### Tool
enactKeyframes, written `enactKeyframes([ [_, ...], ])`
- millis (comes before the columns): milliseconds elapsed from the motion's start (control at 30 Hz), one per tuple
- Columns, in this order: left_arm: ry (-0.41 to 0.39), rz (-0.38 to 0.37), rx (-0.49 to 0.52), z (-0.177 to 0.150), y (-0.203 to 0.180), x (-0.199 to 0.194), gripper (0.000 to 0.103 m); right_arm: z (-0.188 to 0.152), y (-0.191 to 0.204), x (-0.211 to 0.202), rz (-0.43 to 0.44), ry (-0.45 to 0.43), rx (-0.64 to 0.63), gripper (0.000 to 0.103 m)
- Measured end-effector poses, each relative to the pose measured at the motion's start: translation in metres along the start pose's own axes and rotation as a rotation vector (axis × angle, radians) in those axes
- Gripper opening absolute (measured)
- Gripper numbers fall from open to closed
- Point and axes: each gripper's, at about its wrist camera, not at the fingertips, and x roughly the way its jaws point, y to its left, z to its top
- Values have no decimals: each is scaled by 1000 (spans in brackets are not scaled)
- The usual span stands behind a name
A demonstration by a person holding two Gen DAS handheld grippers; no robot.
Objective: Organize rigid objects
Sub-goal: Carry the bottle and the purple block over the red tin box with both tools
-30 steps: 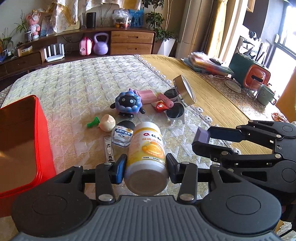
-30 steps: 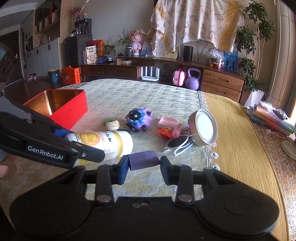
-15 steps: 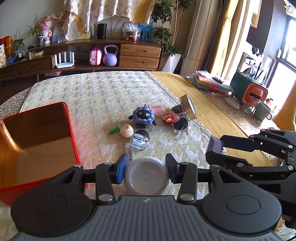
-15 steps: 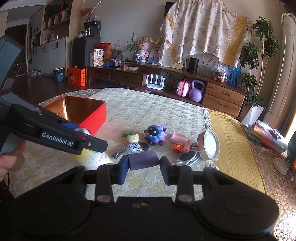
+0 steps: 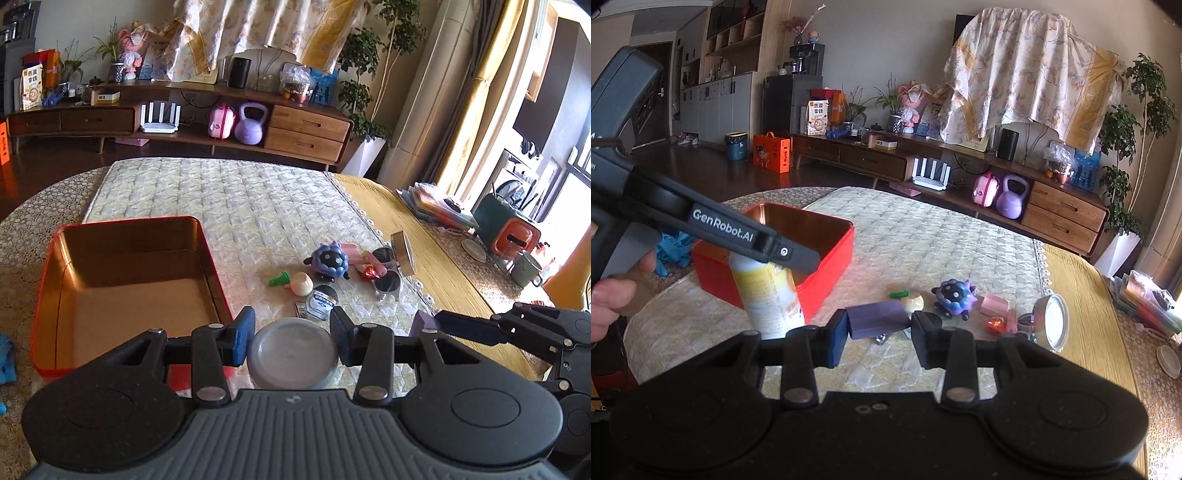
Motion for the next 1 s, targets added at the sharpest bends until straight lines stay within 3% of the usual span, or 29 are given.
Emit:
enactKeyframes([
  [233, -80, 5, -71, 37, 35, -28, 44, 19, 22, 17, 36, -7, -36, 36],
  [467, -147, 70, -97, 60, 66, -38, 44, 39, 43, 39, 78, -10, -60, 36],
  [833, -100, 187, -127, 58, 119, -2, 44, 54, 80, 104, 128, 54, -108, 37],
  [1000, -79, 194, -131, 60, 134, 14, 44, 54, 87, 138, 149, 106, -96, 37],
])
